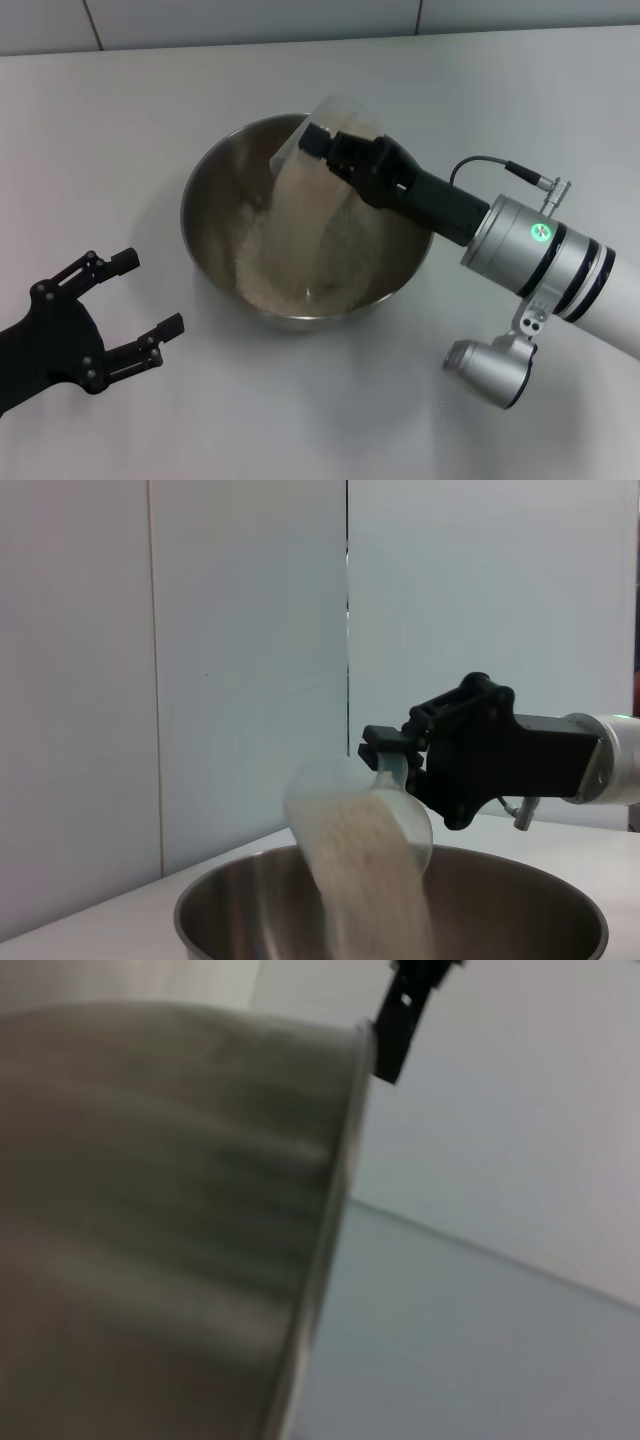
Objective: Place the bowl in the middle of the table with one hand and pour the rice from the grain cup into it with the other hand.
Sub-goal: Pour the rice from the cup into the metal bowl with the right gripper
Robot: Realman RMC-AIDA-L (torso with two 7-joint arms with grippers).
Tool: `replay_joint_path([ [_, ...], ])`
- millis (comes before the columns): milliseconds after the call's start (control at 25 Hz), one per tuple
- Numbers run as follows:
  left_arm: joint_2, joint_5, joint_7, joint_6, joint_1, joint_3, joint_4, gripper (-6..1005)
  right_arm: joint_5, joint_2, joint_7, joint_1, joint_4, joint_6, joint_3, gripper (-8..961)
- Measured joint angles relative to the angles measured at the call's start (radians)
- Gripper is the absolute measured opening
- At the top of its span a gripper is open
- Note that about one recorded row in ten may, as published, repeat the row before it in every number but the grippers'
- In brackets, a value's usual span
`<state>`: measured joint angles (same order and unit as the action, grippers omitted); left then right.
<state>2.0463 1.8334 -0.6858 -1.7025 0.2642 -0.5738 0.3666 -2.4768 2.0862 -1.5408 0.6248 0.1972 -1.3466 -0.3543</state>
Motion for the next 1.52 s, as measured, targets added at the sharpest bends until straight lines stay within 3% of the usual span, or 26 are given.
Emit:
replay_joint_path([
  [400, 0.000, 0.003, 0.000, 0.003, 0.000, 0.000, -0.002, 872, -0.046, 0.000, -0.258, 0.002, -0.001, -0.001, 0.000, 30],
  [960, 0.000, 0.005, 0.000, 0.003, 0.000, 0.000, -0.001, 872, -0.059, -0.002, -0.295, -0.002, -0.005, 0.002, 0.000, 27],
  [1200, 0.000, 0.006, 0.000, 0.001, 0.000, 0.000, 0.004, 872, -0.052, -0.003, -0.130, -0.022, 0.047, -0.003, -0.019, 26],
  [1240, 0.000, 0.006, 0.000, 0.000, 0.000, 0.000, 0.004, 872, -0.048, -0.002, -0.003, -0.036, 0.076, 0.001, -0.039, 26],
  [1320, 0.000, 0.006, 0.000, 0.000, 0.000, 0.000, 0.004, 872, -0.047, -0.002, 0.050, -0.040, 0.085, 0.002, -0.047, 26],
  [1360, 0.000, 0.006, -0.001, 0.000, 0.000, 0.000, 0.004, 872, -0.047, -0.001, 0.201, -0.051, 0.103, 0.005, -0.067, 26],
  [1400, 0.000, 0.006, -0.001, 0.000, 0.000, 0.000, 0.004, 872, -0.047, -0.001, 0.201, -0.051, 0.103, 0.005, -0.067, 25],
  [1440, 0.000, 0.004, -0.003, -0.002, 0.000, 0.000, 0.004, 872, -0.046, 0.000, 0.357, -0.062, 0.111, 0.005, -0.082, 25],
  [1520, 0.000, 0.003, -0.004, -0.004, 0.000, 0.000, 0.004, 872, -0.045, 0.000, 0.435, -0.066, 0.111, 0.006, -0.088, 25],
])
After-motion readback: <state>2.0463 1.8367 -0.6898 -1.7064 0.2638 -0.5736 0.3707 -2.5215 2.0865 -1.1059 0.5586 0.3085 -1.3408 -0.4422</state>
